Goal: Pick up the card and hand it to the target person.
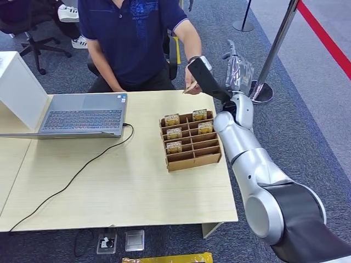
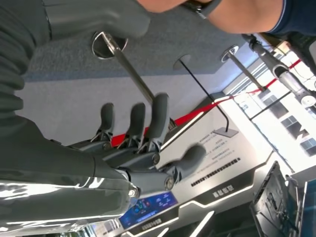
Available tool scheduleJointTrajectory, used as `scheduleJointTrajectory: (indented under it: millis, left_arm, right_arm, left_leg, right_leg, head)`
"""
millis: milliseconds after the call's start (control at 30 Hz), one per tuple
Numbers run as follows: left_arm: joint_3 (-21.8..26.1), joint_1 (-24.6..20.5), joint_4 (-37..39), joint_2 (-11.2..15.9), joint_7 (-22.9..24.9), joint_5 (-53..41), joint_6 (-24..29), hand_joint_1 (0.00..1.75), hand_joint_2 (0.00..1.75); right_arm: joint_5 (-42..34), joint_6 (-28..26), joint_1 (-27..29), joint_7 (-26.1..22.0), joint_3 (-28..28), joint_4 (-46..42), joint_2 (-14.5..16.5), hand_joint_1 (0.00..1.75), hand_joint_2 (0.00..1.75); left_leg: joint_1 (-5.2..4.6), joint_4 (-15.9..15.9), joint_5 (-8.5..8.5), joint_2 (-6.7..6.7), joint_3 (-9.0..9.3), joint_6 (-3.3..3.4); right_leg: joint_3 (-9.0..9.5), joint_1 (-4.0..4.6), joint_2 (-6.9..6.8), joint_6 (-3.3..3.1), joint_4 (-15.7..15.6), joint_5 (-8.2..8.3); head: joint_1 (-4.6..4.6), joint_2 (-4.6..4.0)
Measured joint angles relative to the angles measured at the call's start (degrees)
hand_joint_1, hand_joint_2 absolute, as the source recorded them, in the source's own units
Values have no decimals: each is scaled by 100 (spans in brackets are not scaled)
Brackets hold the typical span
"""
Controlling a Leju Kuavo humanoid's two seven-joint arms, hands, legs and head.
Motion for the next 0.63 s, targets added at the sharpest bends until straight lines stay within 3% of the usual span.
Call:
scheduleJointTrajectory:
  millis: [133,300,433,533,633]
  left_arm:
    - [1,7,0,0,-16,-3,-33,0,0]
    - [4,62,0,2,-113,4,-74,0,0]
    - [6,157,0,5,-242,19,-115,0,0]
    - [9,234,-1,10,-246,29,-144,0,0]
    - [12,263,-1,17,-219,47,-170,0,0]
  right_arm:
    - [-913,347,65,-700,-164,-118,-4,0,175]
    - [-2786,1856,777,-1486,-175,-1388,-145,0,175]
    - [-4659,3437,1915,-1785,-150,-2997,-610,0,175]
    - [-6132,4664,3236,-2162,-375,-4377,-1146,0,175]
    - [-6857,5317,4155,-2349,-727,-5215,-1408,0,175]
  left_leg:
    - [0,1,0,0,1,0]
    - [0,2,-1,-8,0,0]
    - [0,4,-3,-34,-7,3]
    - [0,5,-12,-44,-15,11]
    - [0,4,-19,-43,-18,12]
  right_leg:
    - [0,0,0,0,0,0]
    - [-2,0,-7,1,-5,-1]
    - [0,0,-33,6,-14,-6]
    - [2,0,-40,10,-22,-10]
    - [0,0,-38,11,-24,-14]
  head:
    - [1,1]
    - [-3,0]
    - [-2,1]
    - [19,0]
    - [27,0]
